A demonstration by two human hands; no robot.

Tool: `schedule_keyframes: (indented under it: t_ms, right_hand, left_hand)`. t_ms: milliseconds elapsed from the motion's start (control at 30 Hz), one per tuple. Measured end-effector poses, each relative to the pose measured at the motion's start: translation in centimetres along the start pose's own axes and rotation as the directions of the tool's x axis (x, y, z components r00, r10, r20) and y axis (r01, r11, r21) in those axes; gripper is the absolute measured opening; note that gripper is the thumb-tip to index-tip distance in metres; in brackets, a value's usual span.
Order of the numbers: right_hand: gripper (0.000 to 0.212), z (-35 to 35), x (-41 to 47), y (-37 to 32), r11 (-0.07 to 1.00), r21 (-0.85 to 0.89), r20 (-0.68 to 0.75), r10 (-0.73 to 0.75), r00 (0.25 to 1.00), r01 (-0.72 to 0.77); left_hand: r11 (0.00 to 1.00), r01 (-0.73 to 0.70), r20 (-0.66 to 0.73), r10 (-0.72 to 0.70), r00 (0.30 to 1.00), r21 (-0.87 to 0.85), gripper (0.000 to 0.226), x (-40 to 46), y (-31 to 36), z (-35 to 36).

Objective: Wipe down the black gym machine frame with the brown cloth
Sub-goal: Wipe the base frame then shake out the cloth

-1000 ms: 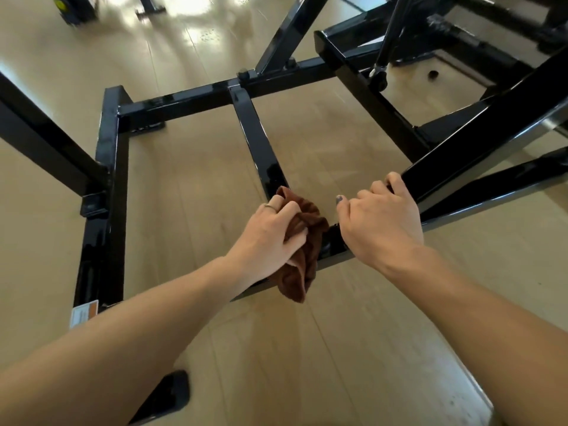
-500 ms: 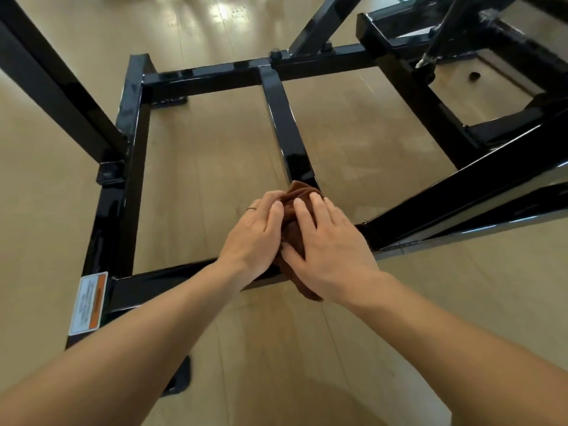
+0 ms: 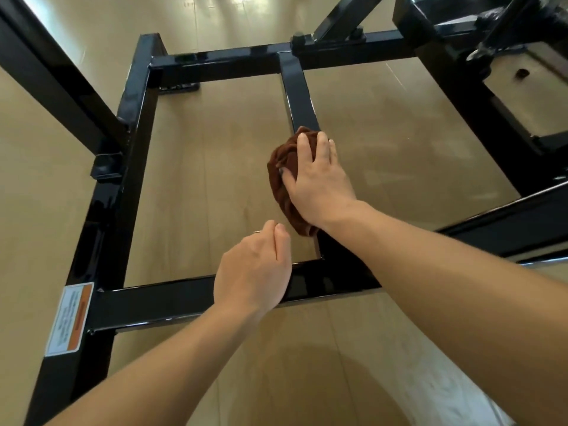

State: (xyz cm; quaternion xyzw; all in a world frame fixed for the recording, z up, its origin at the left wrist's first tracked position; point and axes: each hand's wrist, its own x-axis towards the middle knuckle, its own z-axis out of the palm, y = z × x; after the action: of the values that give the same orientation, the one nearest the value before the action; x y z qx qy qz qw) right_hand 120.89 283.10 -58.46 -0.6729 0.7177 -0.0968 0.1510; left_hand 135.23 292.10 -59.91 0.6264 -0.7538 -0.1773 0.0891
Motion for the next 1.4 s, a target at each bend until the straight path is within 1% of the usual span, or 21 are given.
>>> schedule_keyframes:
  t_ms: [100,200,333,433,533,667,767,900,1033,1133,1200,1300,1400]
  right_hand:
    - [0.07,0.0,3.2,-0.1,0.999,0.042,-0.049,0.016,0.999,-0.014]
    - [0.069,0.1,6.4,0.0,0.998,0.064,-0.09,0.03,0.995,-0.024]
    - [0.071,-0.2,9.3,-0.2,0.998,0.049,-0.104,0.039,0.994,-0.034]
    - [0.067,-0.3,8.9,0.0,0.997,0.07,-0.112,0.02,0.994,-0.012]
    - [0.061,-0.3,5.1,0.8,0.99,0.14,-0.146,0.03,0.989,-0.009]
    - [0.061,-0.3,-3.4,1.6,0.982,0.187,-0.098,0.014,0.995,0.004]
    - [0.065,-0.2,-6.3,2.0,0.989,0.149,-0.038,0.025,0.999,-0.019]
    - [0.068,0.0,-2.9,1.9,0.993,0.119,-0.044,0.019,0.999,-0.013]
    - [0.072,-0.7,2.9,1.3,0.98,0.188,-0.033,0.076,0.997,-0.068]
    - [0.074,-1.7,4.8,0.8,0.98,0.178,0.005,0.088,0.996,-0.088]
    - [0.071,-2.2,3.8,1.2,0.988,0.136,0.025,0.074,0.997,-0.077]
    - [0.06,-3.1,0.3,2.9,0.996,0.085,0.032,-0.006,0.999,0.004]
    - [0.047,-5.0,-3.6,5.2,0.998,0.032,0.134,-0.053,0.99,0.049]
  left_hand:
    - [0.997,0.035,-0.043,-0.038,0.998,-0.065,0.038,0.2,0.1,0.2]
    - [0.992,0.033,-0.054,-0.04,0.998,-0.119,0.04,0.1,0.5,0.1]
    - [0.992,0.038,-0.055,-0.045,0.997,-0.121,0.042,0.3,0.5,0.2]
    - [0.996,0.034,-0.057,-0.039,0.998,-0.084,0.04,0.2,0.7,0.0]
    - [0.997,0.021,-0.039,-0.024,0.999,-0.079,0.039,-0.1,1.0,-0.4]
    - [1.0,0.013,-0.016,-0.013,1.0,0.004,0.036,-0.3,1.4,-0.5]
    - [0.999,-0.006,-0.008,0.007,1.0,0.036,0.034,-0.3,1.2,-0.4]
    - [0.997,-0.017,-0.022,0.019,1.0,0.07,0.035,-0.3,1.1,-0.2]
    - [1.0,0.02,-0.035,-0.021,0.999,-0.012,0.036,0.0,0.9,0.0]
    - [0.999,0.037,-0.028,-0.038,0.999,-0.038,0.037,0.1,1.0,-0.1]
    - [0.999,0.04,-0.026,-0.041,0.999,-0.034,0.036,0.1,1.0,-0.1]
    - [0.999,0.039,-0.016,-0.039,0.999,-0.032,0.036,0.0,1.0,-0.3]
    - [0.999,0.032,-0.003,-0.032,0.999,-0.037,0.037,-0.3,1.2,-0.6]
